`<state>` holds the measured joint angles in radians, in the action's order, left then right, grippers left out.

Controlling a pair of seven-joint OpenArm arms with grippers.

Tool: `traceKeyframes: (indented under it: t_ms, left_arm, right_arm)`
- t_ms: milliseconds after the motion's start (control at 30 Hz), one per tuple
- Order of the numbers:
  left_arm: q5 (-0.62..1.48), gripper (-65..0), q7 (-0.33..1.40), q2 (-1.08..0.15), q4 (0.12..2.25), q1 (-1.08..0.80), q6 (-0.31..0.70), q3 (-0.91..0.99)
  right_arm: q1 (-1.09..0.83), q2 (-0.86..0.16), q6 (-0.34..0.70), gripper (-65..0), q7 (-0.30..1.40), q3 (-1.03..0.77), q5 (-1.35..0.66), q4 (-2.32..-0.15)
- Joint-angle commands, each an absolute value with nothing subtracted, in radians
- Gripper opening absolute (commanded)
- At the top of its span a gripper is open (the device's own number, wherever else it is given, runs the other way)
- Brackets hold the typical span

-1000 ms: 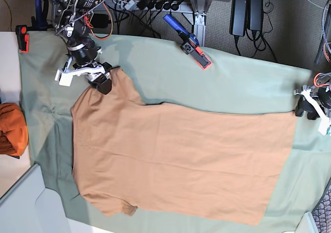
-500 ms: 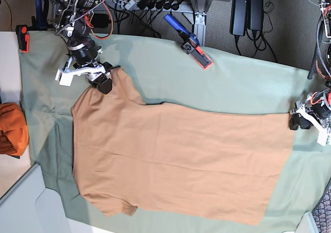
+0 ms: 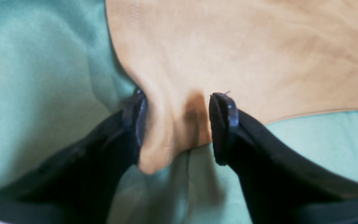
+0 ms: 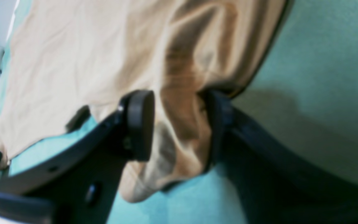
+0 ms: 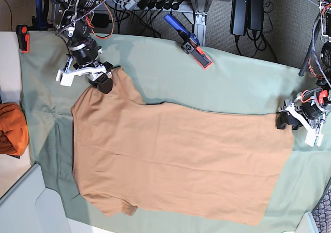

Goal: Fold the T-shirt properly
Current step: 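Grasp the hem corner of the shirt with the left gripper, then lift the shirt edge with both grippers and fold it lengthwise over itself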

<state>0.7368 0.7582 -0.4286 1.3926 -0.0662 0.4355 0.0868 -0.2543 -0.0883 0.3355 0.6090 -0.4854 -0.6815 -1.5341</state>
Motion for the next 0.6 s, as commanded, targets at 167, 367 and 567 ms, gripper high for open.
traceKeyframes:
  t_ms: [167,367,567]
  left_arm:
    - [0.746,-65.0,0.770,-0.427,1.395,-0.067,0.603,0.078]
    - [0.841,-65.0,0.821,-0.440,1.404,-0.067,0.698,0.091]
    - [1.024,-65.0,0.918,-0.502,1.420,-0.074,0.698,0.118]
  right_arm:
    - [-0.258,-0.091,0.370,-65.0,0.648,-0.482,-0.688,-1.537]
    - [-0.259,-0.092,0.370,-65.0,0.699,-0.492,-0.698,-1.570]
    - [-0.325,-0.136,0.371,-65.0,0.724,-0.501,-0.727,-1.658]
